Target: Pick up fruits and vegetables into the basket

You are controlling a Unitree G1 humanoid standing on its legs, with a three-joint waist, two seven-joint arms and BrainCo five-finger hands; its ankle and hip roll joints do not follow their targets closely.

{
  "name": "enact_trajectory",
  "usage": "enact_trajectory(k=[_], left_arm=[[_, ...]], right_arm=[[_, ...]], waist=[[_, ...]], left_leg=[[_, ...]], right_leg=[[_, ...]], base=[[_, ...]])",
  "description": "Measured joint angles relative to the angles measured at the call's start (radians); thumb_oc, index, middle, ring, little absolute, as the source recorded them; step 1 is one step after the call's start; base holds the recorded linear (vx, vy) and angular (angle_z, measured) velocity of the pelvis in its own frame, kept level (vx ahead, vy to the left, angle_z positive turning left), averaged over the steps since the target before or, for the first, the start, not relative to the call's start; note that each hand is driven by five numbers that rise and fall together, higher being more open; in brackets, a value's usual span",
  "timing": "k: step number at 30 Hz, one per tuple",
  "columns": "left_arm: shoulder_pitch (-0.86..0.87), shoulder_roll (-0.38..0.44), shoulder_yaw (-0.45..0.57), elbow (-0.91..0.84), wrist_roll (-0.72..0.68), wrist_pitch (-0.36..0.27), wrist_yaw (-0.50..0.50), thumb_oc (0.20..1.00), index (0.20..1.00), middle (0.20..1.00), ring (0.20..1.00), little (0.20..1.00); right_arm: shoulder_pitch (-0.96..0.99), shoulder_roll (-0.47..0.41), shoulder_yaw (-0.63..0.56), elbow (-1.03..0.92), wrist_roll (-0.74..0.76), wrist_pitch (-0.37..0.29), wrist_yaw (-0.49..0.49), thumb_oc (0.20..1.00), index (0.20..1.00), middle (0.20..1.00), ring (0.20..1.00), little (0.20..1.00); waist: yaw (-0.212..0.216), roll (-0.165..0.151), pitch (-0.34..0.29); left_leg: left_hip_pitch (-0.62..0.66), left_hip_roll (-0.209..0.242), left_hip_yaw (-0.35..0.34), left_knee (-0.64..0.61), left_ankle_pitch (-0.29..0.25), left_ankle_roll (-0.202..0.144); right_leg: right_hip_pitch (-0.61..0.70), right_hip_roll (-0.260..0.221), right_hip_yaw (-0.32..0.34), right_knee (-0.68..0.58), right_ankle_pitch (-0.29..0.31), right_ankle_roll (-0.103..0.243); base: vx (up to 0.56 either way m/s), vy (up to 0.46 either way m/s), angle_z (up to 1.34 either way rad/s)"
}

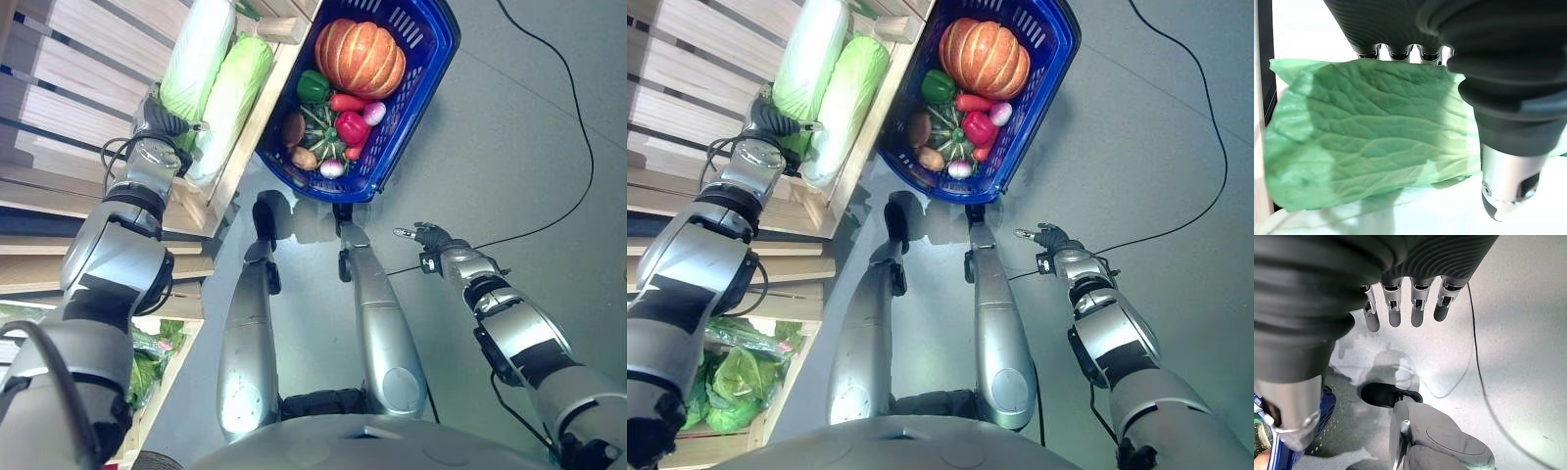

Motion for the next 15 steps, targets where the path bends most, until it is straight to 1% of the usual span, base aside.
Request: enact_trajectory(k=[3, 9, 10, 11, 15], left_arm=[[0.000, -0.005, -0.001, 0.007, 0.027, 0.000, 0.005, 1.000, 1.000, 1.000, 1.000, 1.000], [0.000, -0.010, -0.003, 0.009, 0.030, 0.002, 0.015, 1.000, 1.000, 1.000, 1.000, 1.000], [0.000, -0.010, -0.004, 0.009, 0.030, 0.002, 0.015, 0.539, 0.539, 0.539, 0.539, 0.539], [0.000, -0.010, -0.004, 0.009, 0.033, 0.002, 0.015, 0.200, 0.200, 0.200, 0.200, 0.200], [-0.002, -0.005, -0.004, 0.010, 0.065, 0.002, 0.014, 0.200, 0.200, 0.200, 0.200, 0.200]], right_arm=[[0.000, 0.000, 0.009, 0.000, 0.011, 0.000, -0.001, 1.000, 1.000, 1.000, 1.000, 1.000], [0.000, 0.001, 0.030, 0.001, 0.021, 0.000, -0.001, 1.000, 1.000, 1.000, 1.000, 1.000], [0.000, 0.001, 0.030, 0.001, 0.021, 0.000, -0.001, 1.000, 1.000, 1.000, 1.000, 1.000], [0.000, 0.001, 0.030, 0.001, 0.021, 0.000, -0.001, 1.000, 1.000, 1.000, 1.000, 1.000], [-0.001, 0.001, 0.030, 0.001, 0.021, 0.000, -0.001, 1.000, 1.000, 1.000, 1.000, 1.000]], waist=[[0.000, 0.000, 0.000], [-0.001, 0.000, 0.000], [-0.001, 0.000, 0.000], [0.000, 0.000, 0.000], [-0.001, 0.000, 0.000]], left_leg=[[0.000, 0.000, -0.001, 0.004, 0.000, 0.001], [0.000, 0.000, 0.000, 0.005, -0.001, 0.001], [0.000, 0.000, 0.000, 0.005, -0.001, 0.001], [0.000, 0.000, 0.000, 0.005, -0.001, 0.002], [-0.001, 0.000, 0.000, 0.006, -0.002, 0.003]], right_leg=[[0.001, 0.000, 0.000, 0.001, 0.000, 0.000], [0.001, 0.000, 0.000, 0.001, 0.000, 0.000], [0.001, 0.000, 0.000, 0.001, 0.000, 0.000], [0.001, 0.000, 0.000, 0.001, 0.000, 0.000], [0.001, 0.000, 0.000, 0.001, 0.000, 0.000]], base=[[0.00, 0.000, 0.00], [0.00, 0.000, 0.00], [0.00, 0.000, 0.00], [0.00, 0.000, 0.00], [0.00, 0.000, 0.00]])
